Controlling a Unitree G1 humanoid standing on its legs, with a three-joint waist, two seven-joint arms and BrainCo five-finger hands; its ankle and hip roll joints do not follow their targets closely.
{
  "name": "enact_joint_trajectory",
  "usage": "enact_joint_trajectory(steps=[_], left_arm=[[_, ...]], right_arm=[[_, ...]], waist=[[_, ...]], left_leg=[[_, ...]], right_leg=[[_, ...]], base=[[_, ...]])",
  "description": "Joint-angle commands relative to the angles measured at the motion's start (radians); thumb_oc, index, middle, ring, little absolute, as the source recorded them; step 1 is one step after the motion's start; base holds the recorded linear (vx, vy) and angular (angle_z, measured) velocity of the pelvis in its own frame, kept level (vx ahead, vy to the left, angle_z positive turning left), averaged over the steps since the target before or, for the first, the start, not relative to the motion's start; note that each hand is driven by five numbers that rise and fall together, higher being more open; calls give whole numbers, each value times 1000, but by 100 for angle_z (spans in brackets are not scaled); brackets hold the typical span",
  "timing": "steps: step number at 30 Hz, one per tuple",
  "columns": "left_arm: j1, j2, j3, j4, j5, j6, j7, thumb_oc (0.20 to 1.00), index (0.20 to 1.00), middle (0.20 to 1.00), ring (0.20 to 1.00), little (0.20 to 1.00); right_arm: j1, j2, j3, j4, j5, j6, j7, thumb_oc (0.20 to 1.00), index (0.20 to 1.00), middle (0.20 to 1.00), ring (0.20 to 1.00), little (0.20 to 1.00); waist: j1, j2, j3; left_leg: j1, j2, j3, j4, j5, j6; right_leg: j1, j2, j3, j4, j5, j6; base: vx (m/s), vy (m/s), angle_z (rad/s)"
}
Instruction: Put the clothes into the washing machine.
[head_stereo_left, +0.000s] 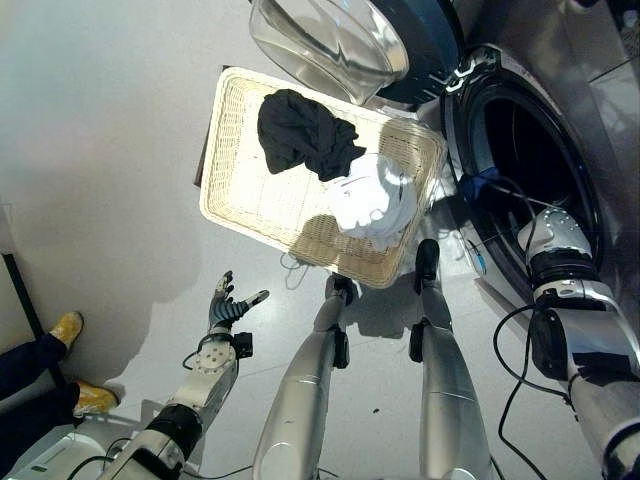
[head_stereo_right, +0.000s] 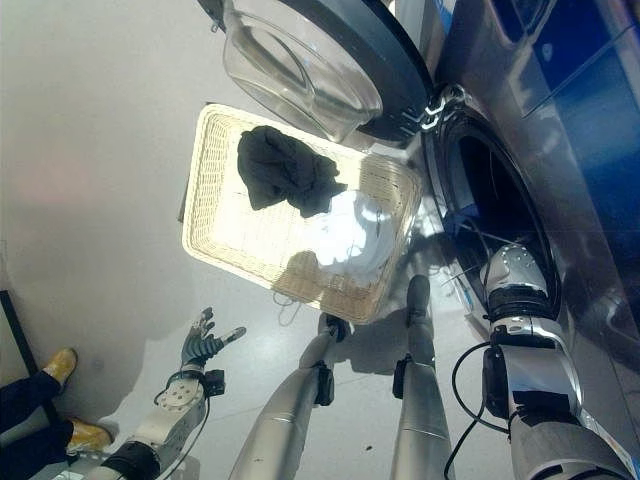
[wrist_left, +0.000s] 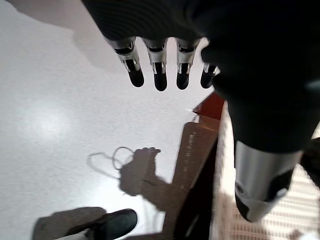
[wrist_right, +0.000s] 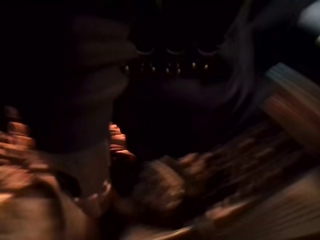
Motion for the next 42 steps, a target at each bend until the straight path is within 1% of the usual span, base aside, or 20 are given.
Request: enact_joint_trajectory(steps=[1,3,5,7,8,9,11,14,17,22,25,27,28,31,32,33,35,36,40,42], left_arm=[[-4,-17,15,21,6,-30,24,1000,1000,1000,1000,1000],[-6,-16,9,18,12,-35,31,1000,1000,1000,1000,1000],[-11,-16,-1,-5,17,-54,51,1000,1000,1000,1000,1000],[-17,-14,-9,-21,14,-52,61,1000,1000,1000,1000,1000],[-22,-13,-12,-30,11,-51,65,1000,1000,1000,1000,1000],[-32,-12,-11,-37,11,-50,66,1000,1000,1000,1000,1000],[-45,-8,-6,-45,12,-45,59,1000,1000,1000,1000,1000],[-55,4,-4,-49,11,-46,50,1000,1000,1000,1000,1000],[-53,9,-1,-52,13,-54,50,1000,1000,1000,1000,1000],[-60,14,18,-51,19,-76,57,1000,1000,1000,1000,1000],[-70,15,32,-55,33,-88,74,1000,1000,1000,1000,1000],[-68,14,39,-60,49,-106,97,1000,1000,1000,1000,1000],[-73,17,51,-67,61,-121,131,1000,1000,1000,1000,1000],[-71,24,87,-96,116,-165,238,1000,1000,1000,1000,1000],[-69,29,103,-110,138,-180,276,1000,1000,1000,1000,1000],[-62,35,129,-141,178,-195,333,1000,1000,1000,1000,1000],[-58,31,153,-169,242,-202,389,1000,1000,1000,1000,1000],[-62,32,161,-177,258,-202,403,1000,1000,1000,1000,1000],[-66,33,203,-253,405,-196,526,1000,1000,1000,1000,1000],[-75,31,219,-266,434,-183,550,1000,1000,1000,1000,1000]], right_arm=[[32,-156,61,35,-16,136,139,1000,1000,1000,1000,1000],[31,-149,67,46,-32,141,176,1000,1000,1000,1000,1000],[38,-118,64,51,-58,77,268,1000,1000,1000,1000,1000],[40,-111,62,54,-140,25,273,1000,1000,1000,1000,1000],[39,-105,63,56,-212,21,256,1000,1000,1000,1000,1000],[34,-98,66,62,-291,64,210,1000,1000,1000,1000,1000],[18,-109,88,92,-405,128,177,1000,1000,1000,1000,1000],[15,-126,110,128,-473,176,192,1000,1000,1000,1000,1000],[26,-130,113,141,-465,193,227,1000,1000,1000,1000,1000],[38,-122,109,193,-428,307,318,1000,1000,1000,1000,1000],[47,-104,118,198,-454,379,350,1000,1000,1000,1000,1000],[61,-91,129,193,-482,391,365,1000,1000,1000,1000,1000],[67,-87,137,189,-540,391,361,1000,1000,1000,1000,1000],[92,-81,156,171,-659,340,313,1000,1000,1000,1000,1000],[105,-76,158,158,-701,306,291,1000,1000,1000,1000,1000],[140,-59,162,122,-793,246,231,1000,1000,1000,1000,1000],[169,-40,175,72,-889,189,162,1000,1000,1000,1000,1000],[172,-35,177,58,-914,177,141,1000,1000,1000,1000,1000],[276,23,226,-141,-1102,117,-33,1000,1000,1000,1000,1000],[334,54,245,-224,-1119,105,-59,1000,1000,1000,1000,1000]], waist=[[-18,103,-17],[-16,104,-17],[-12,103,-17],[-11,104,-17],[-9,105,-17],[-6,106,-17],[-2,107,-17],[4,101,-17],[7,96,-17],[12,86,-17],[14,76,-17],[14,73,-17],[14,68,-17],[13,59,-17],[13,55,-17],[10,46,-17],[8,39,-17],[7,36,-17],[-16,12,-17],[-32,2,-17]], left_leg=[[-54,-45,-47,44,-6,-30],[-45,-46,-48,41,-11,-31],[-41,-46,-49,30,-9,-30],[-40,-47,-49,25,-8,-29],[-40,-48,-50,22,-7,-28],[-48,-49,-51,20,1,-27],[-49,-50,-49,15,3,-24],[-55,-49,-49,14,5,-22],[-53,-50,-52,15,-1,-21],[-48,-51,-52,15,-7,-18],[-57,-53,-53,22,-4,-16],[-49,-53,-52,22,-11,-16],[-56,-53,-50,24,-6,-15],[-47,-52,-47,32,-18,-15],[-47,-53,-47,36,-21,-15],[-47,-54,-49,42,-25,-15],[-46,-54,-49,45,-27,-14],[-54,-54,-49,46,-21,-13],[-57,-52,-48,42,-21,-15],[-55,-50,-44,39,-21,-17]], right_leg=[[-6,84,-46,136,-158,2],[2,84,-47,137,-167,2],[5,85,-50,134,-166,3],[6,85,-52,132,-165,5],[7,85,-53,130,-164,6],[0,86,-55,128,-154,6],[-3,86,-58,128,-153,6],[-7,85,-67,127,-148,8],[-4,83,-73,129,-154,11],[3,81,-81,118,-146,14],[-1,79,-86,109,-131,15],[7,78,-88,106,-135,16],[1,77,-90,100,-123,16],[12,73,-91,95,-126,18],[13,72,-91,93,-124,18],[15,71,-90,90,-119,20],[15,72,-88,87,-114,21],[8,72,-87,83,-105,20],[1,87,-59,72,-92,17],[-1,93,-44,65,-87,17]], base=[[-23,-20,4],[0,0,0],[-25,-5,1],[-16,1,1],[-44,5,2],[-42,6,2],[-34,0,1],[-50,-20,3],[-26,-24,9],[-33,-14,3],[-29,-8,3],[-49,2,3],[-71,12,3],[-24,10,2],[-42,20,3],[-37,18,4],[-37,18,4],[-44,20,3],[-45,50,0],[-27,79,-1]])
